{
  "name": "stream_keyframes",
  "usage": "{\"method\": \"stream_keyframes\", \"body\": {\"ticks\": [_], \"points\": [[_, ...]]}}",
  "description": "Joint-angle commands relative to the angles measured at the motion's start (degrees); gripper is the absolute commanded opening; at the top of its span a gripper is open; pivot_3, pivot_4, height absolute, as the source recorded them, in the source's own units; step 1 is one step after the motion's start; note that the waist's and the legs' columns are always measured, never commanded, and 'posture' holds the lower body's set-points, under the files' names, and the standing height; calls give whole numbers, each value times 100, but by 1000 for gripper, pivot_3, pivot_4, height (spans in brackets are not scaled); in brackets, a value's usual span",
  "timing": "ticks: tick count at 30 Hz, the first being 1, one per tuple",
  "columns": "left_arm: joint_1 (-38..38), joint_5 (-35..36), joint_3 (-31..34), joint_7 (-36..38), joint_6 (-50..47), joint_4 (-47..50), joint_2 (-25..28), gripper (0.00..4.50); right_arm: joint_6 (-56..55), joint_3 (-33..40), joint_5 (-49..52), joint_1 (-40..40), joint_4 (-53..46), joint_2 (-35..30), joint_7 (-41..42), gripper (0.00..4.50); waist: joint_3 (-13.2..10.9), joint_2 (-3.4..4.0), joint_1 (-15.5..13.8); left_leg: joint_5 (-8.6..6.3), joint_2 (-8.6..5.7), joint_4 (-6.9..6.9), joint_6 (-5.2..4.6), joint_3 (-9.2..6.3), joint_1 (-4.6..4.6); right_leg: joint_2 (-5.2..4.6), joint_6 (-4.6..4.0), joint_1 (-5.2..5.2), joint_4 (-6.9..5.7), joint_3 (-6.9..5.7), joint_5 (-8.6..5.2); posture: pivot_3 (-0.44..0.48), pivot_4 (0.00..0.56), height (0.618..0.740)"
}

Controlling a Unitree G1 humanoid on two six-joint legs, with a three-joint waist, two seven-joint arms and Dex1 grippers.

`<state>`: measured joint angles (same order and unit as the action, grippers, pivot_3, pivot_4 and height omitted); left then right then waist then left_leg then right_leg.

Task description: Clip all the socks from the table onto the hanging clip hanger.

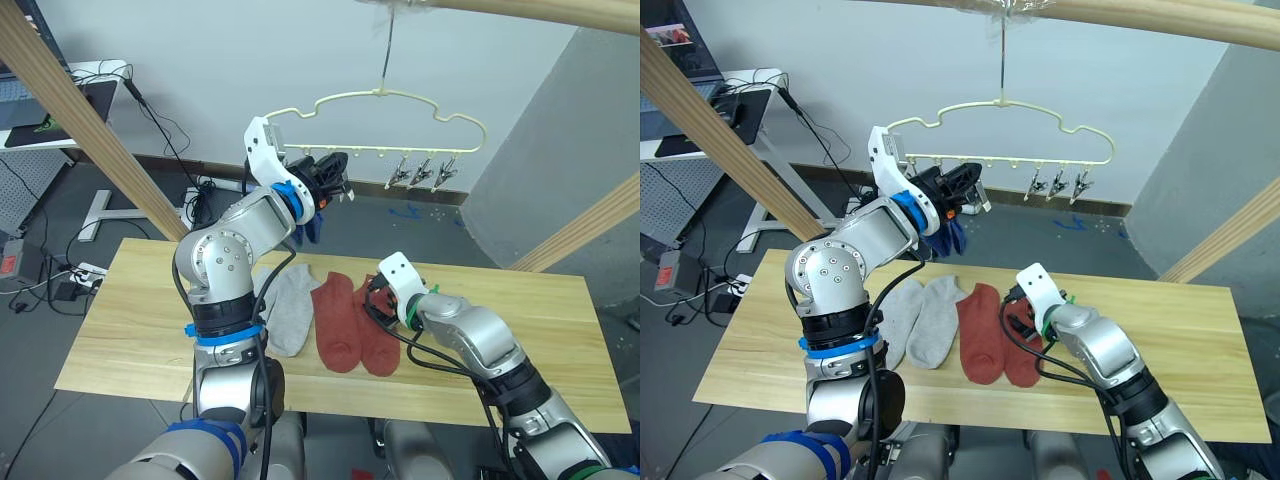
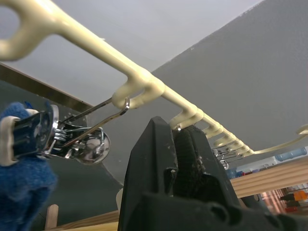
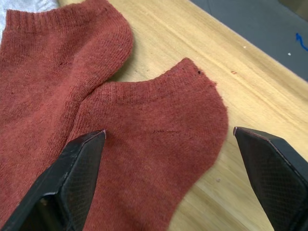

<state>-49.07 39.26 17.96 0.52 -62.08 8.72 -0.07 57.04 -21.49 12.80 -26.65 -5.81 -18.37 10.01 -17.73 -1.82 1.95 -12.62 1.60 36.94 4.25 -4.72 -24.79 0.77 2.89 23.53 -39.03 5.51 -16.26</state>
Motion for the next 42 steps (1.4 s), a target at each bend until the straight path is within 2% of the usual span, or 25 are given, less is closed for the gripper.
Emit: {"method": "stream_keyframes", "body": {"ticks": [1,15,18,19,29,39,42], "points": [[-191,192,-95,0,77,365,8,21,-255,91,-215,-96,218,170,26,4488,-3,0,0,0,0,0,0,0,0,0,0,0,0,0,0,-10,332,740],[-189,172,-110,-20,90,353,33,21,-271,177,-626,-11,369,446,158,4488,-7,1,-1,-1,0,-1,0,-1,0,0,0,0,1,0,0,-4,332,740],[-181,176,-112,-28,86,364,35,21,-284,230,-693,9,348,476,130,3937,-7,2,-1,-1,0,-2,0,0,0,0,0,0,1,0,0,-4,333,740],[-178,175,-115,-31,87,366,36,21,-283,247,-709,11,350,489,141,3626,-7,1,-1,-1,0,-2,0,0,0,0,0,0,1,0,0,-2,333,740],[-160,177,-135,-49,114,363,57,21,-238,319,-836,21,368,550,251,50,-9,3,-1,-2,0,-3,0,0,0,0,0,0,2,0,0,1,334,740],[-136,171,-151,-65,149,363,51,21,85,531,-655,-75,107,635,399,50,-16,6,-1,-2,0,-4,0,0,0,0,1,0,3,0,0,-3,333,740],[-135,161,-162,-68,169,356,47,21,208,561,-667,-145,-22,659,422,1019,-19,6,-1,-2,0,-4,0,0,0,0,0,0,3,0,0,-3,333,740]]}}
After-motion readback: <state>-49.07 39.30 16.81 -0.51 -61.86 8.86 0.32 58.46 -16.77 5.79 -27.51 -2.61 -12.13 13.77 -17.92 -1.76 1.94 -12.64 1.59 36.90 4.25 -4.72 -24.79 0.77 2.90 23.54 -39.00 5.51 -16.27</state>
